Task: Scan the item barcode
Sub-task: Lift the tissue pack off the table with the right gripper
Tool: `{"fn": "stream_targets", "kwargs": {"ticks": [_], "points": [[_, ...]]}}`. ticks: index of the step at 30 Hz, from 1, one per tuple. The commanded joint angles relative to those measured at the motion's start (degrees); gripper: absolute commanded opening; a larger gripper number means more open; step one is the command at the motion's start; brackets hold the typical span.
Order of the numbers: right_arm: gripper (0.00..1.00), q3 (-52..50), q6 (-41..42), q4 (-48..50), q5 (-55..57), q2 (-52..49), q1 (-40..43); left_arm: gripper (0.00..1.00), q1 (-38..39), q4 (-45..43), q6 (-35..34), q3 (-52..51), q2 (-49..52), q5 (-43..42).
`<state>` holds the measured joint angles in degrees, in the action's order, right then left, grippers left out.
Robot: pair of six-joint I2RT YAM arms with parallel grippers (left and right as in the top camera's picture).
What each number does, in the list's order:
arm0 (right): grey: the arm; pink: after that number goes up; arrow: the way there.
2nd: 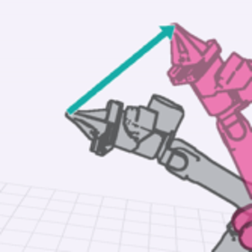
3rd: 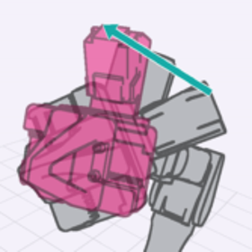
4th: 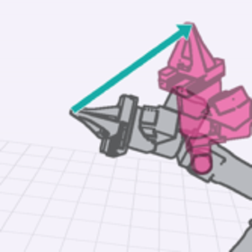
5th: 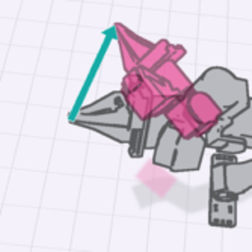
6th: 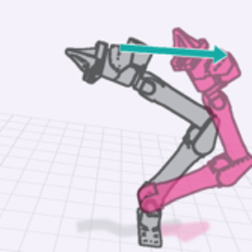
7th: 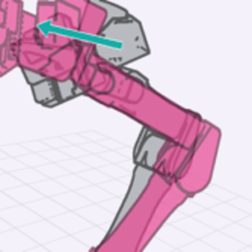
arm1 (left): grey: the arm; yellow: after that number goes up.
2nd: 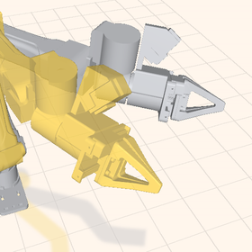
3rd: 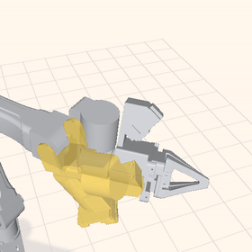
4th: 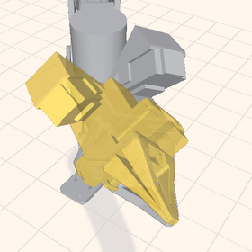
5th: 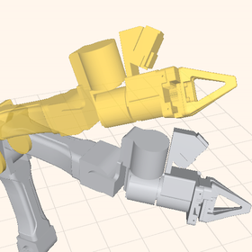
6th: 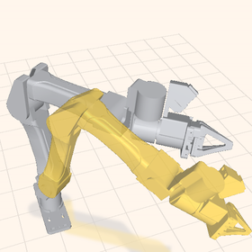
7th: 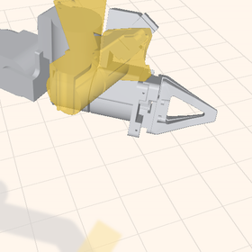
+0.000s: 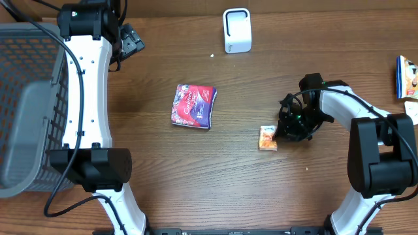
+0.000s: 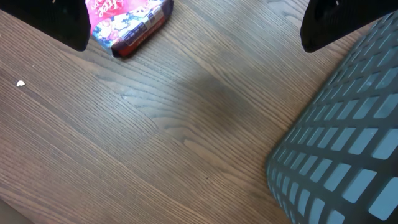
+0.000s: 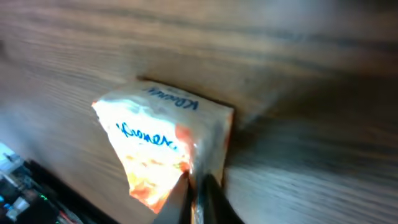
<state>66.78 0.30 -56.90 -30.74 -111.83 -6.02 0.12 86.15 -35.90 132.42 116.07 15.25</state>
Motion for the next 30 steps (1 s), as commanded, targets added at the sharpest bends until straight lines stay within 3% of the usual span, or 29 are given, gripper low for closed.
{"fn": "stream_targets", "kwargs": {"ticks": [1,9,19,25,30], "points": [[0.04,-0.3,0.0,1.8,-4.9,0.3,0.0,1.00,-0.1,0.2,-0.5,0.4,0.8,0.2],[0.04,5.0,-1.2,2.3,-16.7,0.3,0.0,1.00,-0.1,0.2,-0.5,0.4,0.8,0.2],[0.04,8.9,-9.8,4.6,-42.4,0.3,0.0,1.00,-0.1,0.2,-0.5,0.4,0.8,0.2],[0.04,8.9,-9.7,12.5,-57.4,0.3,0.0,1.00,-0.1,0.2,-0.5,0.4,0.8,0.2],[0.04,8.9,-5.0,17.9,-59.2,0.3,0.1,1.00,-0.1,0.2,-0.5,0.4,0.8,0.2]]}}
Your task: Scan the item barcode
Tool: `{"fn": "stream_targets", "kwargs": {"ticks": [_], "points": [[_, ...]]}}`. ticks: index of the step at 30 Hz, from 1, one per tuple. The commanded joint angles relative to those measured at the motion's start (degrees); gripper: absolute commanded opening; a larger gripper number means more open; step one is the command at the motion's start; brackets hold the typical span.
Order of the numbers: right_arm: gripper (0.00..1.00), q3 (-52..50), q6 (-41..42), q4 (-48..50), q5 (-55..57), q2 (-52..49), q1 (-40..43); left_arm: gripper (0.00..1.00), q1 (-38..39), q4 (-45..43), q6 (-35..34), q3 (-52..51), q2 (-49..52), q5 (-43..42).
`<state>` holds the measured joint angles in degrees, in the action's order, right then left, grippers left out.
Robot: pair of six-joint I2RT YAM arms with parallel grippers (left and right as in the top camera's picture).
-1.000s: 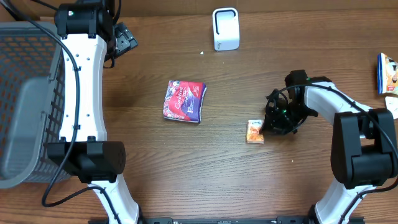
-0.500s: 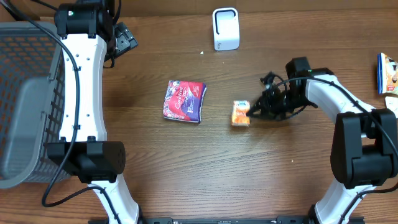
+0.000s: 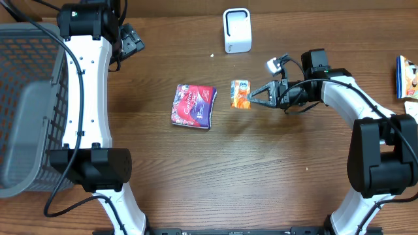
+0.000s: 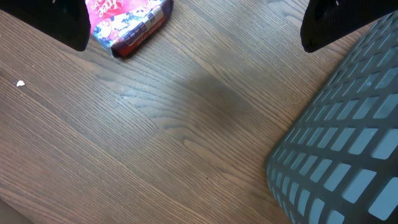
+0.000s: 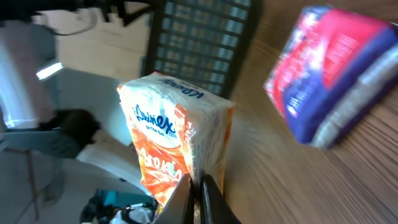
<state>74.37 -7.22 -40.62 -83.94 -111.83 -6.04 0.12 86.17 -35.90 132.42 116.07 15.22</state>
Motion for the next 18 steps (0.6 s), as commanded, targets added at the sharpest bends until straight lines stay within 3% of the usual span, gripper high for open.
{"fn": "stream_targets", "kwargs": {"ticks": [1,7,18], "points": [[0.04,1.3,3.5,2.6,-6.0,0.3,0.1,1.00,-0.1,0.2,-0.5,0.4,0.8,0.2],[0.04,1.3,7.3,7.9,-6.0,0.3,0.1,1.00,-0.1,0.2,-0.5,0.4,0.8,0.2],[0.04,1.3,7.3,13.2,-6.0,0.3,0.1,1.00,-0.1,0.2,-0.5,0.4,0.8,0.2]]}}
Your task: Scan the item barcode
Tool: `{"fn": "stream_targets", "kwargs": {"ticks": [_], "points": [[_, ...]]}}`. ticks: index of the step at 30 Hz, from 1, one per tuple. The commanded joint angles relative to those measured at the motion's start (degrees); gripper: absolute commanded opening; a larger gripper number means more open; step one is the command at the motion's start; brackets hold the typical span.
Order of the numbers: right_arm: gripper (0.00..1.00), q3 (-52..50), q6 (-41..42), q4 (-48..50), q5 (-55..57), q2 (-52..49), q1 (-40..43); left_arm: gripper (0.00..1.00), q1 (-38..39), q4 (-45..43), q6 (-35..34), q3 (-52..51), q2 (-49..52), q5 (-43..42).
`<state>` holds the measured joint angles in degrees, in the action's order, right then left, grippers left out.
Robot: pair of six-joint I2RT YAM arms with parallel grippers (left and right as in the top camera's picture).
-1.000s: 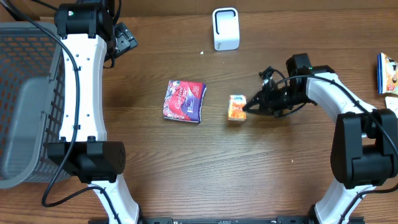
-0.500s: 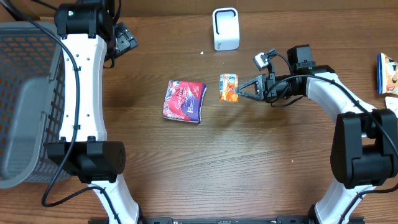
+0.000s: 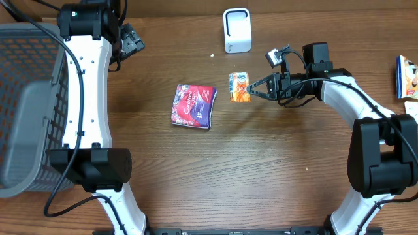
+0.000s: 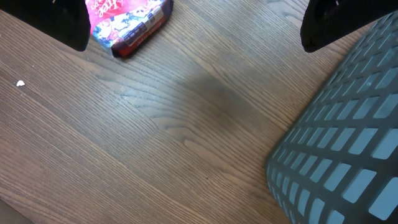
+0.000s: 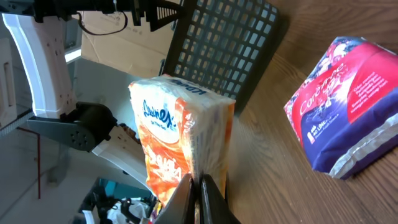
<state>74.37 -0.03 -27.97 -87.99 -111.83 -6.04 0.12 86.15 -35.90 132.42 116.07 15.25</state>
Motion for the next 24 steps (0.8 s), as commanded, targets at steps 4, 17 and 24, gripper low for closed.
{"fn": "stream_targets", "kwargs": {"ticks": [4,17,24], "points": [[0.04,1.3,0.1,0.7,-2.0,0.3,0.1,1.00,-0.1,0.2,-0.5,0.4,0.8,0.2],[0.04,1.3,6.2,-13.7,45.0,0.3,0.0,1.00,-0.1,0.2,-0.5,0.4,0.8,0.2],[0.21,1.7,6.0,-16.0,55.1,0.3,-2.3,1.00,-0.1,0.2,-0.5,0.4,0.8,0.2]]}}
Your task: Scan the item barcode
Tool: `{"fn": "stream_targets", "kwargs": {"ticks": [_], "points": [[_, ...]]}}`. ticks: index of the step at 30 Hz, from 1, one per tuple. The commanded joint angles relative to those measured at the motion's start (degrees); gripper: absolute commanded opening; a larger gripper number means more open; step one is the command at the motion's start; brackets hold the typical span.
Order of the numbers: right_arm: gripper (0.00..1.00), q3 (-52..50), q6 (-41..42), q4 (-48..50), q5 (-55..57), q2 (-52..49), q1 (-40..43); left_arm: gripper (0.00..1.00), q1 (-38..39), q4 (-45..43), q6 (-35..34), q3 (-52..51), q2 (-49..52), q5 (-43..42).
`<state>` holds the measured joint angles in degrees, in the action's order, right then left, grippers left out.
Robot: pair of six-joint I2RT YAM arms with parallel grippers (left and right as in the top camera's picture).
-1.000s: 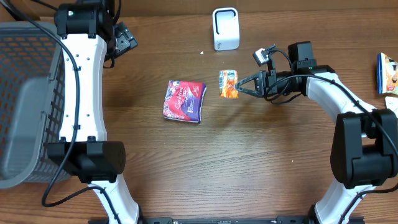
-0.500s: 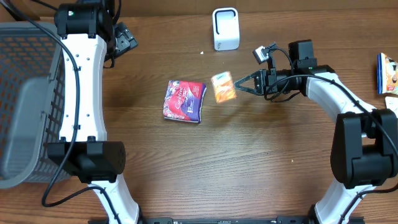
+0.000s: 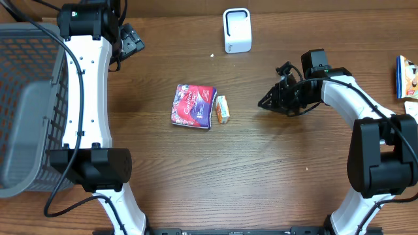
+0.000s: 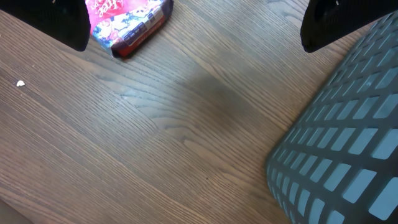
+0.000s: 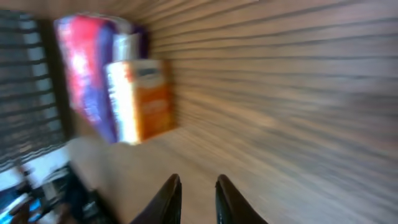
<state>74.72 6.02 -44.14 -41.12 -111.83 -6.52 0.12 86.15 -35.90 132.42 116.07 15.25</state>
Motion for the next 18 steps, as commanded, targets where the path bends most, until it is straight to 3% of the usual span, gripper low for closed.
{"fn": "stream_targets", "kwargs": {"ticks": [1,6,8,9,11,15,18], "points": [[0.21,1.6,0.0,0.2,9.0,0.3,-2.5,1.00,-0.1,0.2,-0.5,0.4,0.8,0.2],[0.24,5.5,0.0,-0.4,17.4,0.3,-8.5,1.00,-0.1,0.2,-0.5,0.4,0.8,0.2],[0.33,8.9,-0.5,-2.2,23.3,0.3,-11.6,1.00,-0.1,0.2,-0.5,0.4,0.8,0.2],[0.46,10.9,-1.1,-3.4,26.4,0.3,-13.2,1.00,-0.1,0.2,-0.5,0.4,0.8,0.2],[0.51,14.1,-1.7,-5.4,31.2,0.3,-15.7,1.00,-0.1,0.2,-0.5,0.4,0.8,0.2],[0.55,17.2,-1.5,-6.3,37.4,0.3,-19.8,1.00,-0.1,0.2,-0.5,0.4,0.8,0.2],[0.52,17.2,-1.2,-6.6,37.0,0.1,-22.0,1.00,-0.1,0.2,-0.5,0.4,0.8,0.2]]}}
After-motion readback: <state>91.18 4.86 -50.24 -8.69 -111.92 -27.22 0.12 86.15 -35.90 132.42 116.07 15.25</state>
